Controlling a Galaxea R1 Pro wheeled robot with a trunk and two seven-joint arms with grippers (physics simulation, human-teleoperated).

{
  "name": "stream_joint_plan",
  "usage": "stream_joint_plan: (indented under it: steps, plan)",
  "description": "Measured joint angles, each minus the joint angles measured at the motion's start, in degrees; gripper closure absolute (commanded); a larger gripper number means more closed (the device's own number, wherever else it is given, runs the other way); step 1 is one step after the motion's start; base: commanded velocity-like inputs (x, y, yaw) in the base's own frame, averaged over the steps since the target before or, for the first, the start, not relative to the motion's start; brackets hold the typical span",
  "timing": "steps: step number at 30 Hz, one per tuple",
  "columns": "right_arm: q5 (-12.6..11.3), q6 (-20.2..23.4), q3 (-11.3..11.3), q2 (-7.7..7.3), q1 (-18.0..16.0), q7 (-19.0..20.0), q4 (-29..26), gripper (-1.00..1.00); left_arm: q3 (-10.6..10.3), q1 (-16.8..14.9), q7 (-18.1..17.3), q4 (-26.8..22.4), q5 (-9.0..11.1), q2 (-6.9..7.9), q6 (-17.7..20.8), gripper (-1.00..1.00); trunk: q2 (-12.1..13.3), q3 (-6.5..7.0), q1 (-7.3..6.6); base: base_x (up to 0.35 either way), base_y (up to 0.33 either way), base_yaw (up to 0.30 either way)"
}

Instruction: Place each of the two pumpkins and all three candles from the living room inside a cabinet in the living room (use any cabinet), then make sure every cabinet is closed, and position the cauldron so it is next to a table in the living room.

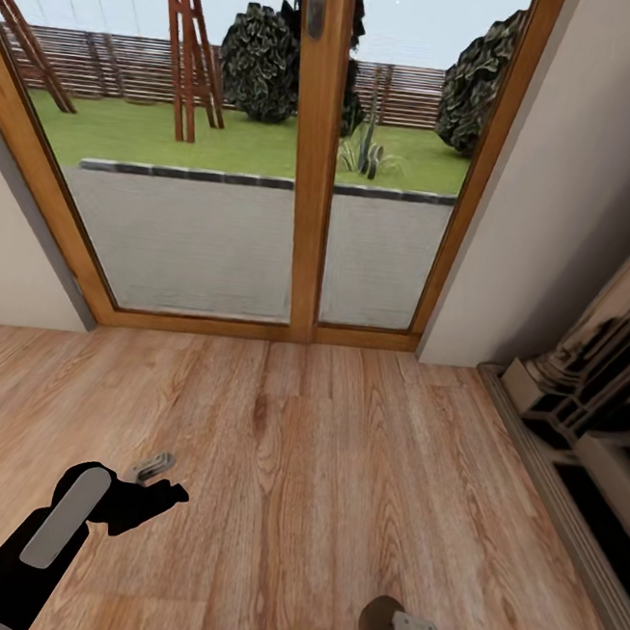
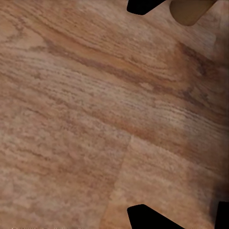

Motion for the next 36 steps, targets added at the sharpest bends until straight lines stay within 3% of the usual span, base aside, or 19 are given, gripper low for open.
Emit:
stream_joint_plan:
  steps: [8, 36]
  plan:
    - [0.36, 0.03, -0.05, 0.09, 0.00, -4.89, -0.39, -1.00, 0.00, 0.00, 0.09, 0.00, -0.09, 0.00, 0.00, -1.00, 0.00, 0.00, 0.00, 0.000, 0.000, 0.000]
    - [0.40, -0.06, 0.00, 0.02, 0.00, -5.28, -0.62, -1.00, 0.00, 0.00, 0.26, 0.08, -0.46, 0.00, 0.00, -1.00, 0.00, 0.00, -0.01, 0.045, 0.012, 0.000]
